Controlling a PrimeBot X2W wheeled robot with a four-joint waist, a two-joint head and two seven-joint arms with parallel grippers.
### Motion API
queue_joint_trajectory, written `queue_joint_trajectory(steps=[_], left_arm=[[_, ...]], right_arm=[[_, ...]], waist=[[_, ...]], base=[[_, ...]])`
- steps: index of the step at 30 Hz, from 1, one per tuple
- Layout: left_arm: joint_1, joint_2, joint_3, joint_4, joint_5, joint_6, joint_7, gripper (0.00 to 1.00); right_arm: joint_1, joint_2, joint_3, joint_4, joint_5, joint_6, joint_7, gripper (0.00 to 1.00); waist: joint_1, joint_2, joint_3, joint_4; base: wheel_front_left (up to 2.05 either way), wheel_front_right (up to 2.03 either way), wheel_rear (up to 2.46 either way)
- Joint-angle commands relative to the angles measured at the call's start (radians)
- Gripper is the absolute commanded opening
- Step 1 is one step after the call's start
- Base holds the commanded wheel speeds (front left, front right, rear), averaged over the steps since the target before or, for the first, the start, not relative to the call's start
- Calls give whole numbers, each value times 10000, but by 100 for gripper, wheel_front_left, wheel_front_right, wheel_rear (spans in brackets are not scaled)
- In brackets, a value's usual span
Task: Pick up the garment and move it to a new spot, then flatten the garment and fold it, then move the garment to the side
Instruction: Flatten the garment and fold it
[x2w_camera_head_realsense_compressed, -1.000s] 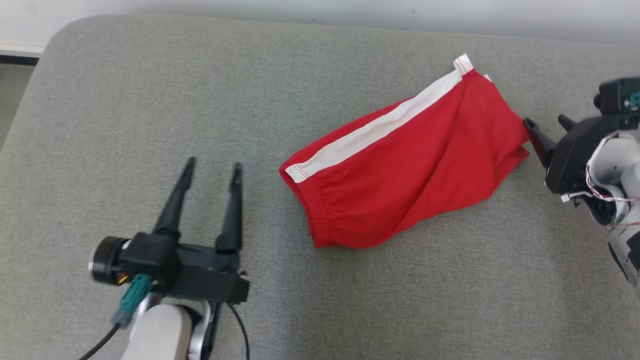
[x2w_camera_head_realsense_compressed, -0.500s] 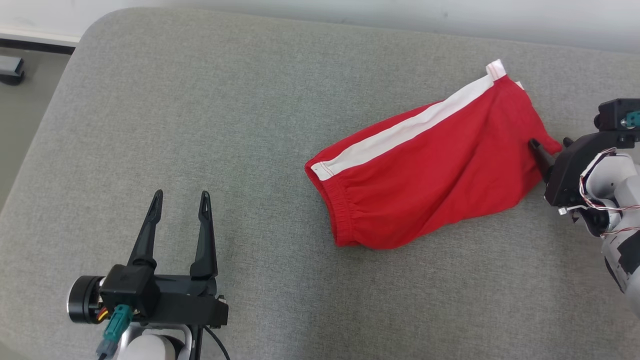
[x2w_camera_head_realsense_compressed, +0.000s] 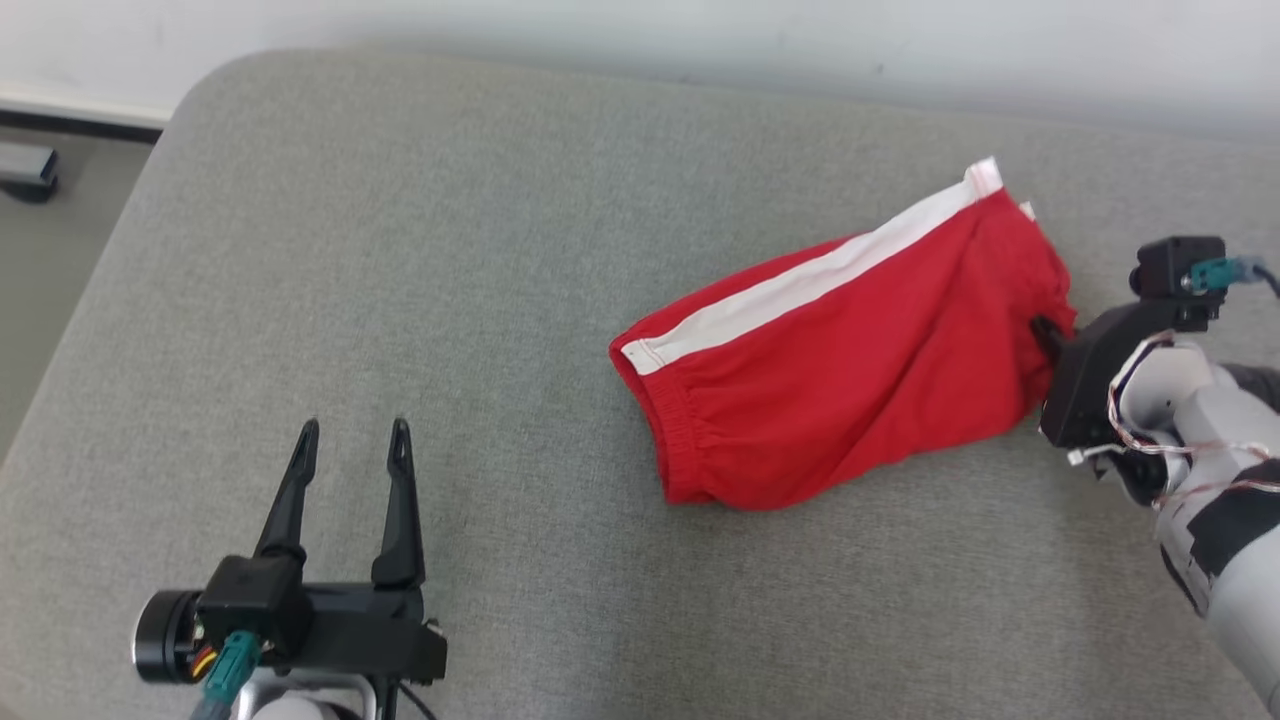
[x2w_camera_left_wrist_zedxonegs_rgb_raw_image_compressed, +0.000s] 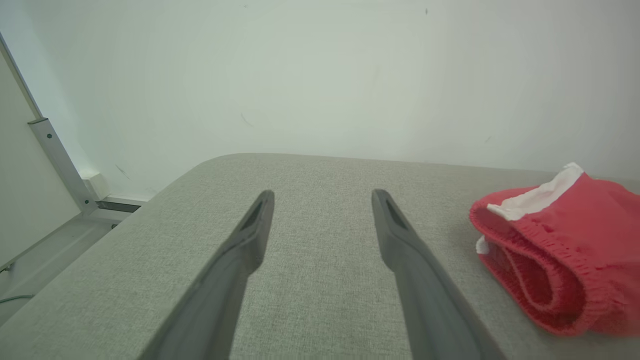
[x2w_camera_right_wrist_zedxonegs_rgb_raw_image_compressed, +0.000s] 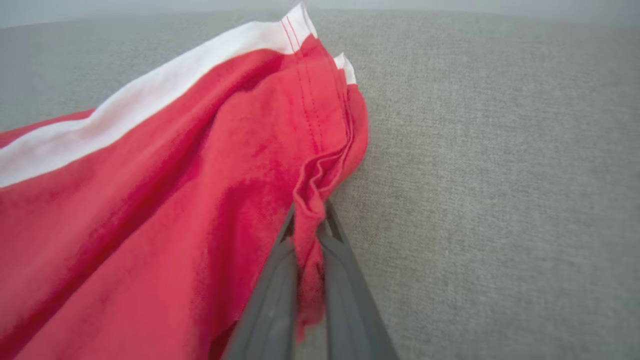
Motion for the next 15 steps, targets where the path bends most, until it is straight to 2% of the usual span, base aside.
queue_joint_trajectory(steps=[1,8,15], left_arm=[[200,-19,83,32,106,-10,-26,100],[742,74,392,112,243,-187,-26,100],[1099,125,573,44,296,-253,-26,100]], right_arm=[[268,-39,75,-184,121,-29,-130,0],[1775,-735,322,-1733,1122,-29,-654,0],[4136,-1307,51,-3249,2245,-29,-895,0]], waist=[[0,0,-447,-323],[0,0,-1197,-939],[0,0,-1497,-1390]], base=[[0,0,0],[0,0,0],[0,0,0]])
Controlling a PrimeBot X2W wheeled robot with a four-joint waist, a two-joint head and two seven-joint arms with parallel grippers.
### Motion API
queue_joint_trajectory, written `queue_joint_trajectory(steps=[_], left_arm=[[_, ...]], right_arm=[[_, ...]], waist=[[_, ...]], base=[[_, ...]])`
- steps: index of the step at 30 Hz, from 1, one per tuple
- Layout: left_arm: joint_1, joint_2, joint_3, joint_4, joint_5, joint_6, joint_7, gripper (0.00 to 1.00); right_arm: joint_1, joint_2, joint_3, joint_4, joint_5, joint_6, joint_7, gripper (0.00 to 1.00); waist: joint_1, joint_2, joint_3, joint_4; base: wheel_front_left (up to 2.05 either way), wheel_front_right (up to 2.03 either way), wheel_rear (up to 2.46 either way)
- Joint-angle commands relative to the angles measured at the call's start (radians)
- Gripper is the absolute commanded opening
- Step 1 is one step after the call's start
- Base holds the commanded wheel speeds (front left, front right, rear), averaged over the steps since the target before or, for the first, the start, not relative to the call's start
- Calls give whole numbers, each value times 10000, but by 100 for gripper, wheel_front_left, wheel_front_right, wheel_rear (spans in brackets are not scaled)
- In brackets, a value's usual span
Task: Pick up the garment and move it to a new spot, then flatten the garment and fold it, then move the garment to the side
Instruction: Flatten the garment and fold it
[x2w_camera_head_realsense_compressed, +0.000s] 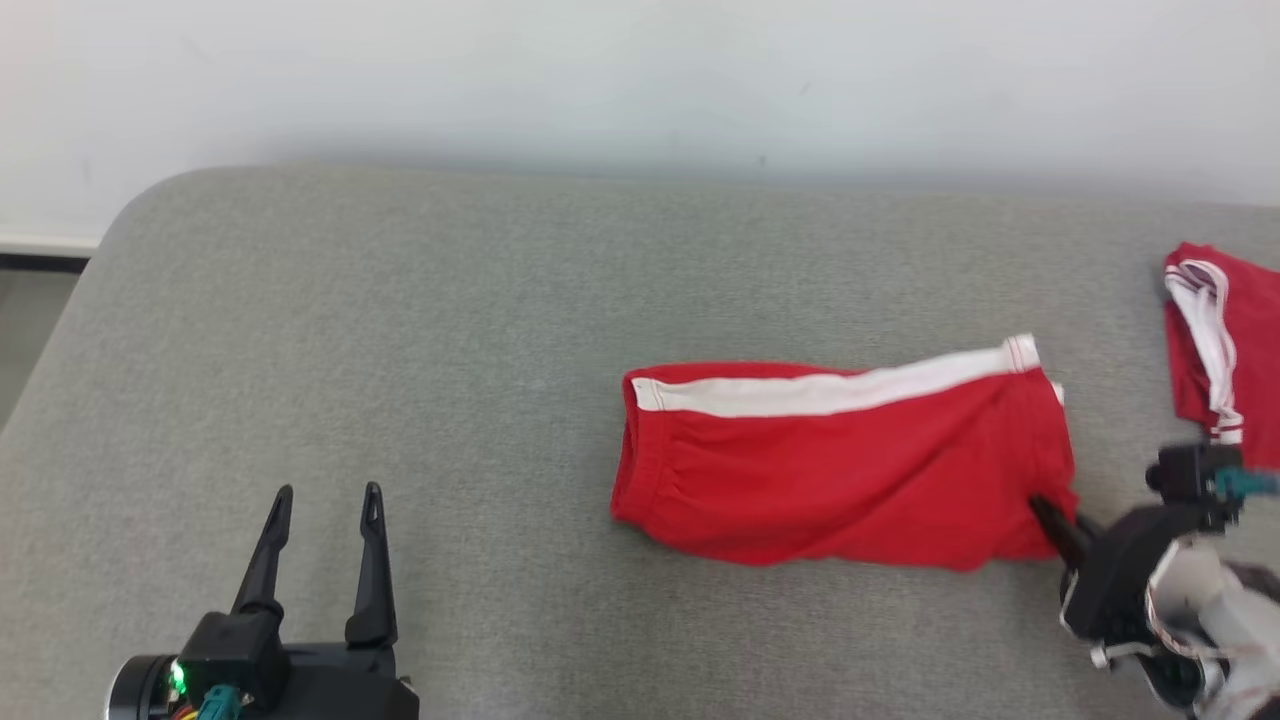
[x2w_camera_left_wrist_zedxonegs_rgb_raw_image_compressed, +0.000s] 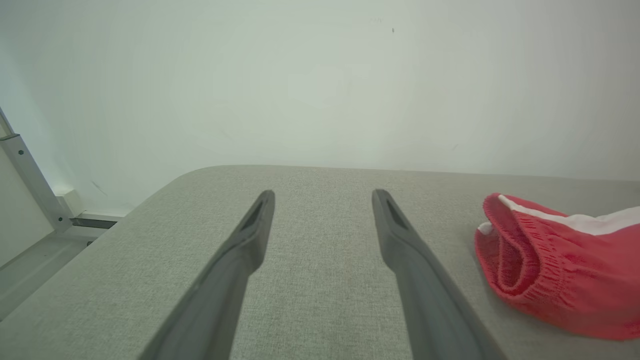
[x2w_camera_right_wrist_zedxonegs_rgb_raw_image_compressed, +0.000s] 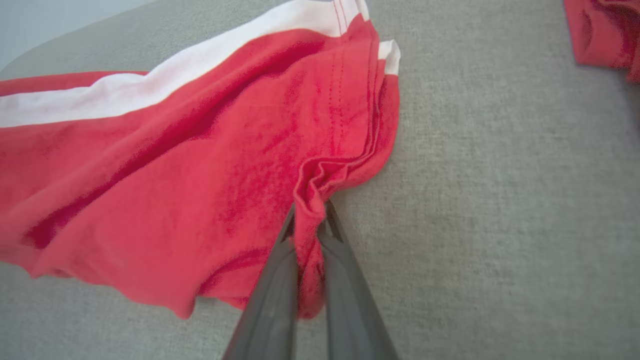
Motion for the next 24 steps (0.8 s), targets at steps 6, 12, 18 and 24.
queue_joint_trajectory(steps=[6,12,18,24], left_arm=[[397,64,182,-112,65,-38,-26,100],[393,56,148,-136,115,-67,-26,100],[160,57,63,-118,150,-143,-26,100],[73,7,-39,-60,120,-182,-26,100]], right_arm=[[1944,-135,-498,-759,393,-29,-88,2],[1925,-74,-990,-617,-53,-29,-175,100],[1209,128,-1434,-96,-638,-29,141,100],[543,409,-1419,1346,-1577,-29,723,100]], waist=[[1,1,-358,-645],[1,1,-359,-730],[1,1,-307,-600],[1,1,-218,-323]], base=[[0,0,0],[0,0,0],[0,0,0],[0,0,0]])
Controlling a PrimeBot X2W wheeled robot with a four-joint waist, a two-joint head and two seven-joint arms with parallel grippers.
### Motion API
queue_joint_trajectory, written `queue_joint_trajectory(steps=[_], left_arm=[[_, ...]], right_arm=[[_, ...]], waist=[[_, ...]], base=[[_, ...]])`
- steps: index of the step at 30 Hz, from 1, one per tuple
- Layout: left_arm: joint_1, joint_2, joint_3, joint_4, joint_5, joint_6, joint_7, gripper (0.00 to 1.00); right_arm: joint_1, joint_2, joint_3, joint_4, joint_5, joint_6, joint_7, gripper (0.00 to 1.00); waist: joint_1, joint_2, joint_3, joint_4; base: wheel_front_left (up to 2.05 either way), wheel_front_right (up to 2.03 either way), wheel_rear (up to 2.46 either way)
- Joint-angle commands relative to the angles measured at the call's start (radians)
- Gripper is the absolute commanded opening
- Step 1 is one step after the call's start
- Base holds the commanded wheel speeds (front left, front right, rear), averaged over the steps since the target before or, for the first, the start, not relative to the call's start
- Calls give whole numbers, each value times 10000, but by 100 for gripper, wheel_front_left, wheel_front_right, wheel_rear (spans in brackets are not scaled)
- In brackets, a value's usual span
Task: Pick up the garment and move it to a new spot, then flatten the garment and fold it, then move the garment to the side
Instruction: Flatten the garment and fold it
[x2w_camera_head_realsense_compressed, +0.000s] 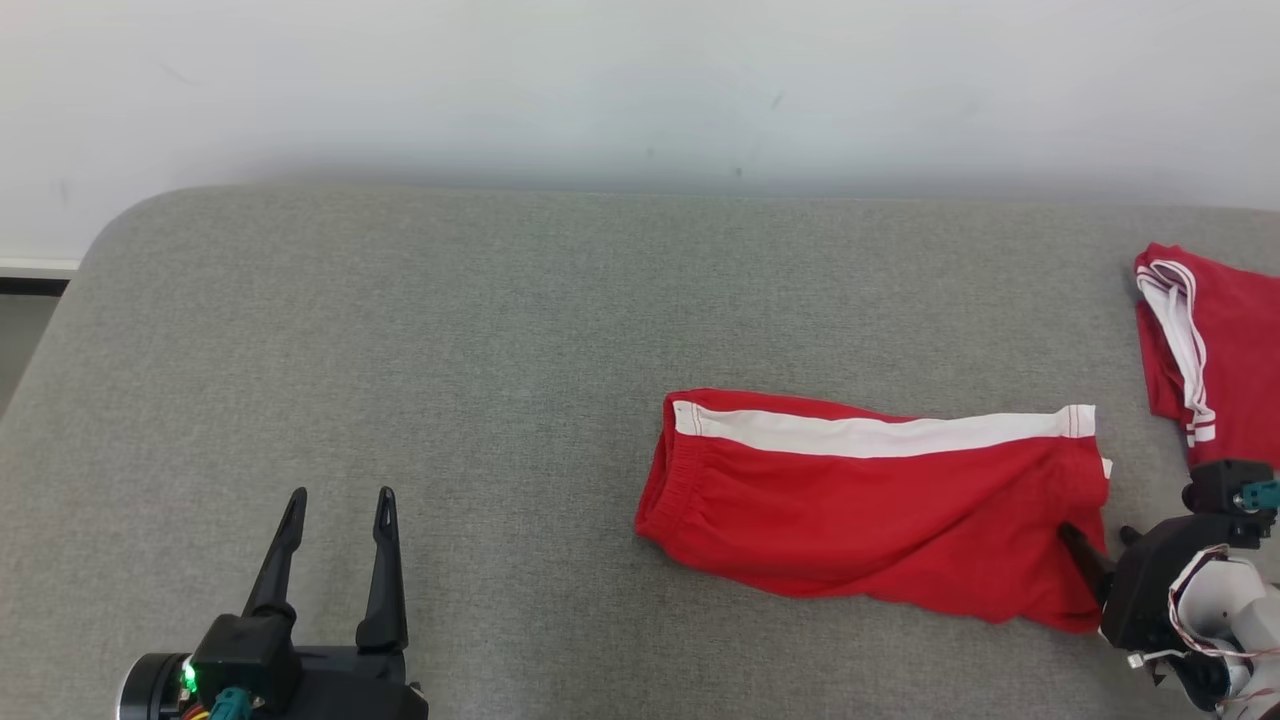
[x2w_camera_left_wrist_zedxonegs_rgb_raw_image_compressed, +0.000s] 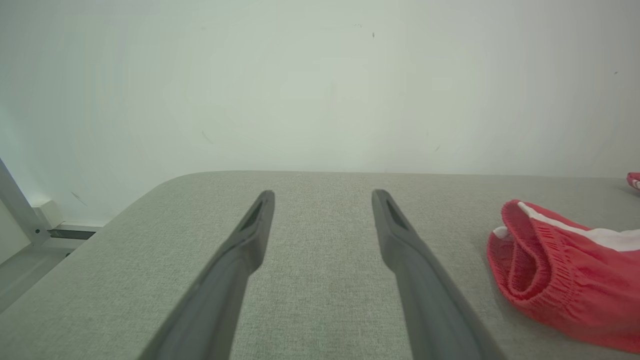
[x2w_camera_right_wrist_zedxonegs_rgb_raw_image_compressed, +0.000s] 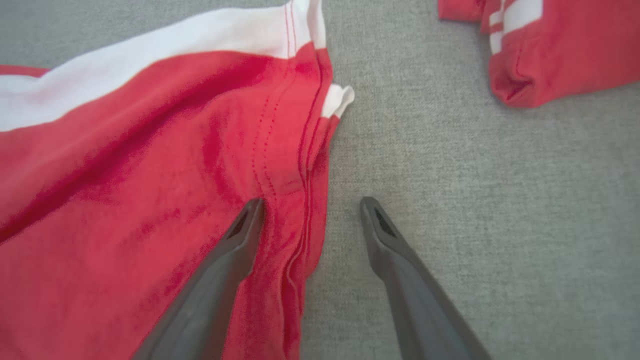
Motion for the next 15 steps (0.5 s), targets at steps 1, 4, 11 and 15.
queue_joint_trajectory(steps=[1,4,11,15], left_arm=[[-62,-15,-9,19,49,8,-26,100],[-2,70,-69,119,232,71,-26,100],[245,415,-136,423,714,296,-26,100],[534,485,-56,458,721,449,-26,100]], right_arm=[[-76,145,45,249,-148,-29,74,100],[-28,508,-20,538,28,-6,373,100],[70,759,150,533,247,-6,986,0],[-10,410,-65,601,317,-17,735,0]], waist=[[0,-1,23,94],[0,-1,7,147],[0,-1,-200,4],[0,-1,-426,-117]], base=[[0,0,0],[0,0,0],[0,0,0],[0,0,0]])
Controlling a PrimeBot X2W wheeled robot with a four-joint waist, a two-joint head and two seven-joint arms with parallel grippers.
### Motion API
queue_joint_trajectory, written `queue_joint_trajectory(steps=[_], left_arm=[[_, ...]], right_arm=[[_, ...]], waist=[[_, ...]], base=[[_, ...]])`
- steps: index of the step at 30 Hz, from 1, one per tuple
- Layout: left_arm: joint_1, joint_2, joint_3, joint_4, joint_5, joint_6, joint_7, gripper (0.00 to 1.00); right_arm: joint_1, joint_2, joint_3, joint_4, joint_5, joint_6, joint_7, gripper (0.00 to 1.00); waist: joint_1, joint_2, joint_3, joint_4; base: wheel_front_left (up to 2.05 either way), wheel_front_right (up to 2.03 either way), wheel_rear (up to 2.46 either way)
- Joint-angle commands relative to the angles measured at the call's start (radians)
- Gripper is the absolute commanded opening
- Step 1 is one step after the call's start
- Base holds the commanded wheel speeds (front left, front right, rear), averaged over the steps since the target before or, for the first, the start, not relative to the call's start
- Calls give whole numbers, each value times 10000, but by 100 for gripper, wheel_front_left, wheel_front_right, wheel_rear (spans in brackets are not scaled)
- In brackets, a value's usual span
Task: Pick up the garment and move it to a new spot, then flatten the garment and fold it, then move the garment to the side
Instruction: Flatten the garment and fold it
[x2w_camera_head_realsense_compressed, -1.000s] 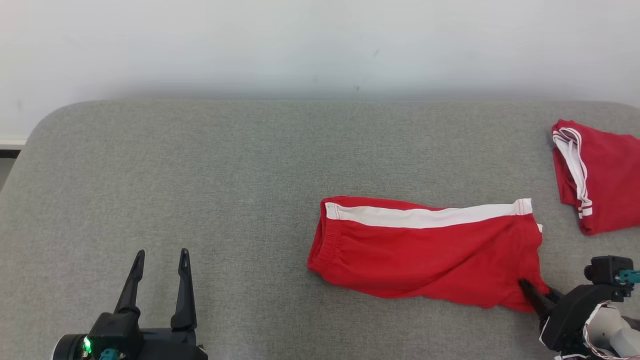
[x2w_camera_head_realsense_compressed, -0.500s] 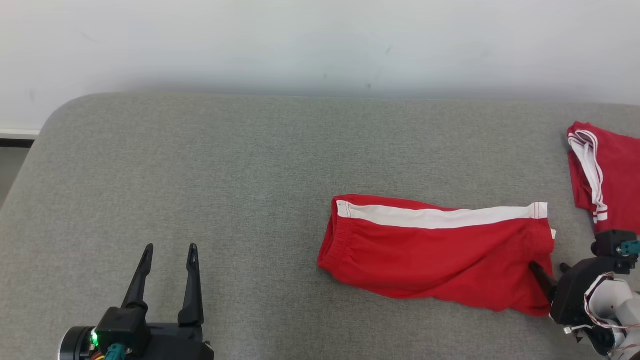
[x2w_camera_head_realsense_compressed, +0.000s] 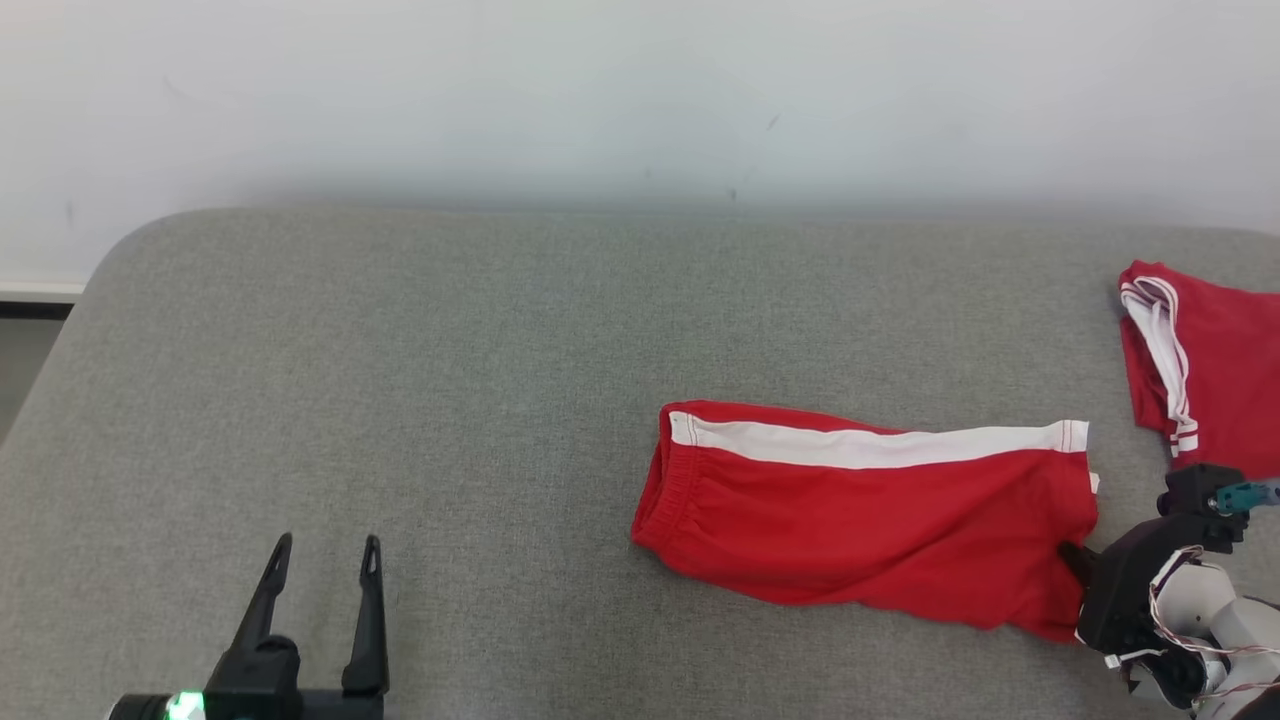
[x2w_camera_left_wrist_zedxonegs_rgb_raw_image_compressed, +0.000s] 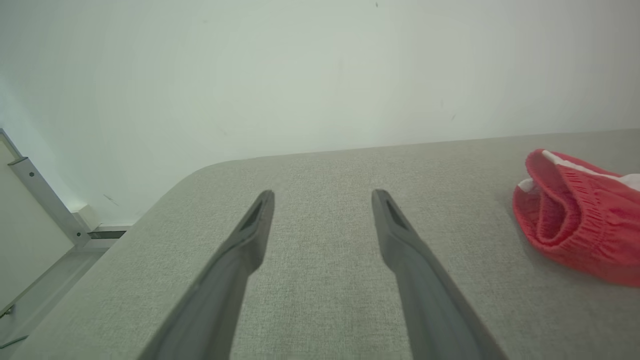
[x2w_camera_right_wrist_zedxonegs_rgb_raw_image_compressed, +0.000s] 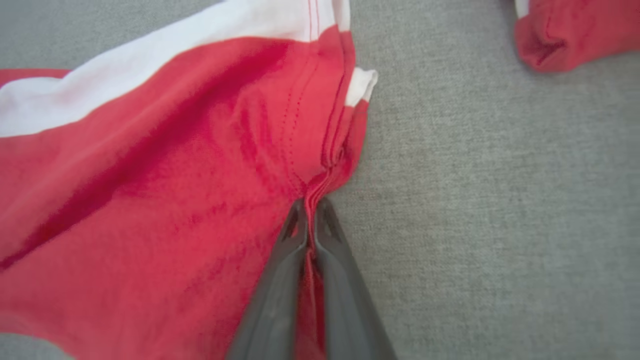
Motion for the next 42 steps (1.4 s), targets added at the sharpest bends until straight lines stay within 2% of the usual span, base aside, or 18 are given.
queue_joint_trajectory(steps=[1,12,19,27,32,37,42], left_arm=[[273,89,78,-13,-1,60,-26,100],[1282,343,296,-548,344,586,-26,100],[1535,403,401,-754,212,696,-26,100],[1513,322,394,-821,91,733,-26,100],[1224,233,263,-850,22,685,-26,100],[867,152,73,-745,9,605,-26,100],[536,70,-143,-567,22,506,-26,100]], right_arm=[[176,-150,-66,147,81,-3,-89,0],[281,-870,-272,-79,153,-2,-432,0],[341,-916,-112,-1249,-41,-2,-360,0],[304,-265,121,-3597,-295,-2,122,0],[338,487,277,-4735,-569,-2,660,0],[274,1404,417,-4930,-1046,-2,1088,0],[182,2230,431,-4295,-1446,-2,1239,0]], waist=[[0,0,-171,-107],[0,0,-571,-244],[0,0,-732,-285],[0,0,-780,-312],[0,0,-641,-174],[0,0,-469,80],[0,0,-348,391]], base=[[0,0,0],[0,0,0],[0,0,0],[0,0,0],[0,0,0],[0,0,0],[0,0,0]])
